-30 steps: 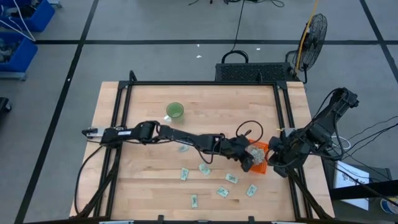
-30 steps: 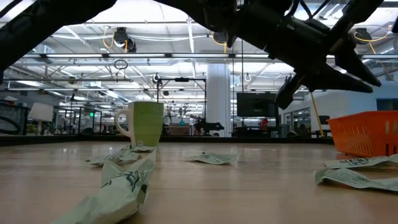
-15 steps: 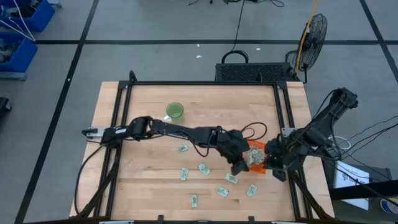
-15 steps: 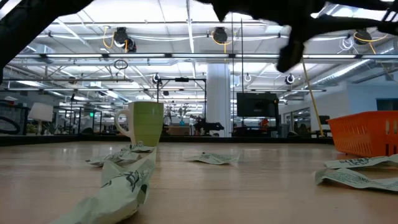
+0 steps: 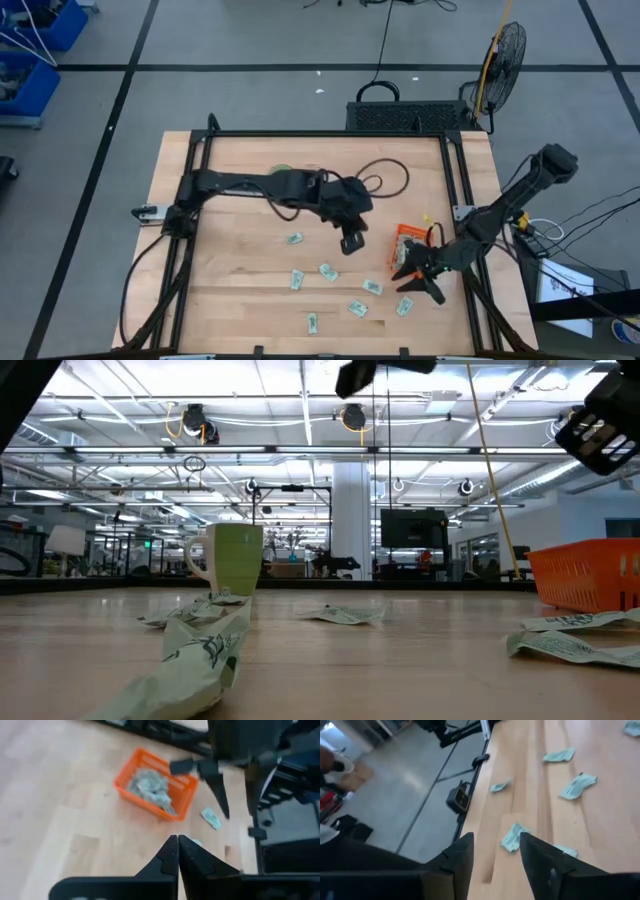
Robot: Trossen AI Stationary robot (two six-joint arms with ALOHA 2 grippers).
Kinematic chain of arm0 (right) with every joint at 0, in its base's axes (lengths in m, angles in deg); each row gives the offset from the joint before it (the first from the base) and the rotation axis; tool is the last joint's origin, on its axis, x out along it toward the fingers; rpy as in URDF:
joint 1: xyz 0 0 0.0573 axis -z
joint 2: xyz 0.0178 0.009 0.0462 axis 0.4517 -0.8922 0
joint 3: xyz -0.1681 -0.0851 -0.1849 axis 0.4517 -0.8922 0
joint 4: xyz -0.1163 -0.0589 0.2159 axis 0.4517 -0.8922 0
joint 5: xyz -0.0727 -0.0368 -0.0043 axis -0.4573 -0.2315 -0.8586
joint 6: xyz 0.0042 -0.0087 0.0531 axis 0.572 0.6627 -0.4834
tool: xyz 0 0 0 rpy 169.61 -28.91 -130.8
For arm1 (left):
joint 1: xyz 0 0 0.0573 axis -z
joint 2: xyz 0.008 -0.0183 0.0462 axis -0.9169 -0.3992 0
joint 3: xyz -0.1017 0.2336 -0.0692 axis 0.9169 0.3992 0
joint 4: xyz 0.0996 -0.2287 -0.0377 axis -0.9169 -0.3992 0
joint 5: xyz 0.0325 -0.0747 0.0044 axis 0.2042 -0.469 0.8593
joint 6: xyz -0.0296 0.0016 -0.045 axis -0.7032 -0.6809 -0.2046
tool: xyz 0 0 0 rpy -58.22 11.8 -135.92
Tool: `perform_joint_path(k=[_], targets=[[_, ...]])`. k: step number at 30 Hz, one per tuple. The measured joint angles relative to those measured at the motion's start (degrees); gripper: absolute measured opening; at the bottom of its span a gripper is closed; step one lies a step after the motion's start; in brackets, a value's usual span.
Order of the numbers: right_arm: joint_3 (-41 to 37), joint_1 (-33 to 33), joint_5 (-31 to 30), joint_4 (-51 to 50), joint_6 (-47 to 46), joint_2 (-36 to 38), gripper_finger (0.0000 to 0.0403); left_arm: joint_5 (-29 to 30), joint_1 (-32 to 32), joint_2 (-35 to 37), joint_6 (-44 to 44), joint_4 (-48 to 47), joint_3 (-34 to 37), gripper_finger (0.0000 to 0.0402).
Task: Pick and place Stevia / Truvia into bins
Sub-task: Put the stevia packet into the orange basket
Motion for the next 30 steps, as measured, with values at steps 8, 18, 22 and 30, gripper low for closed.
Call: perform_joint_path(k=[8,18,22,30], targets=[[16.51,2.95,8.33,-16.30,12.56,-2.91,0.0147,3.29,-0.51,2.14,1.10,-1.24,0.00,0.0022],[31.88,2.80,15.56,-48.35,21.27,-12.88,0.0150,2.88,-0.73,2.46,0.64,-4.24,0.04,0.0035],[27.50,2.37,21.13,-43.35,25.00,-17.72,0.0170,2.88,-0.74,2.44,0.49,-4.50,0.04,0.0037],[18.51,-0.39,17.95,-27.93,32.85,-24.68,0.0195,2.88,-0.58,2.44,-0.62,-5.10,0.04,0.0037]])
